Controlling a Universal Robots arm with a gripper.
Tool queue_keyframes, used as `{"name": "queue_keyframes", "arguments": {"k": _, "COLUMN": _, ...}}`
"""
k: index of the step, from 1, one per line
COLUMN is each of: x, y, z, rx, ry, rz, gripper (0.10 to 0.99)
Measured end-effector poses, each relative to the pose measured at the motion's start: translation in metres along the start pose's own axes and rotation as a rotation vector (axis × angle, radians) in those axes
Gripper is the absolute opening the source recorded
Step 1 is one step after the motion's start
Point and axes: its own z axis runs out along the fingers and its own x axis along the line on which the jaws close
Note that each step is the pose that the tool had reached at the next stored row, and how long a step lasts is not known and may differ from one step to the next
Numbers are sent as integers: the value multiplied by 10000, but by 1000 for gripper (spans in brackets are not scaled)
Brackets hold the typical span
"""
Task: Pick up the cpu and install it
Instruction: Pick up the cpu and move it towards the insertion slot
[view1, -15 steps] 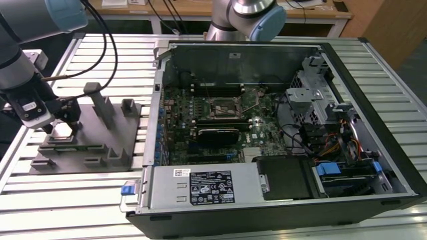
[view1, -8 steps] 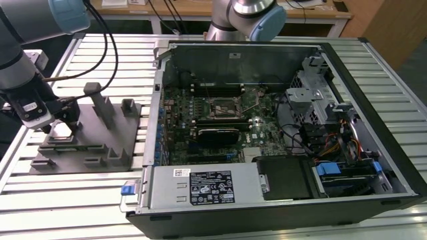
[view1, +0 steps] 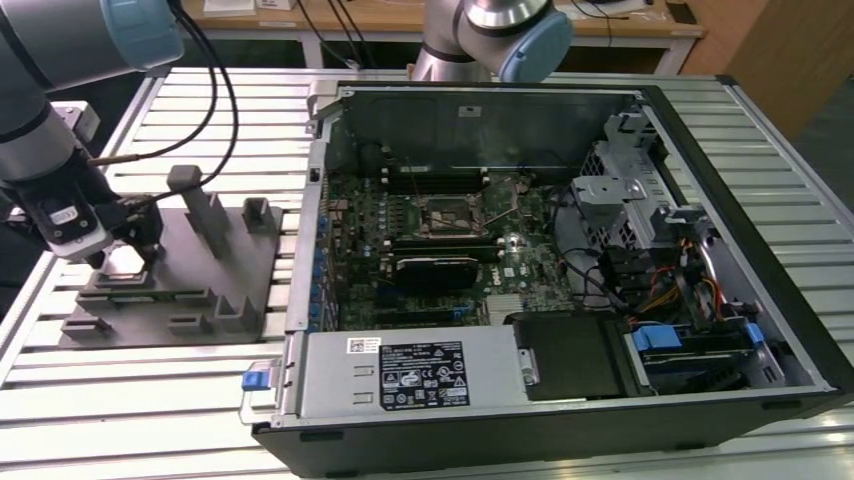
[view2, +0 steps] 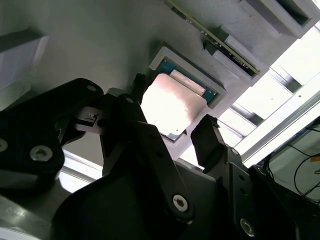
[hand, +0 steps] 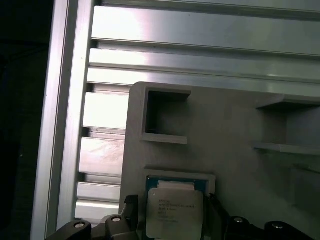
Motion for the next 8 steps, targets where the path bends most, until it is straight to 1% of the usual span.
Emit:
{"name": "queue_keyframes", "arguments": {"k": 4, "x": -1, "y": -1, "z": 35, "rx": -4, "ry": -5, "rz": -1, "gripper": 647}}
{"name": "queue_keyframes", "arguments": {"k": 8, "x": -6, "y": 1, "z": 42, "rx": -4, "ry": -6, "rz": 0, "gripper": 647}}
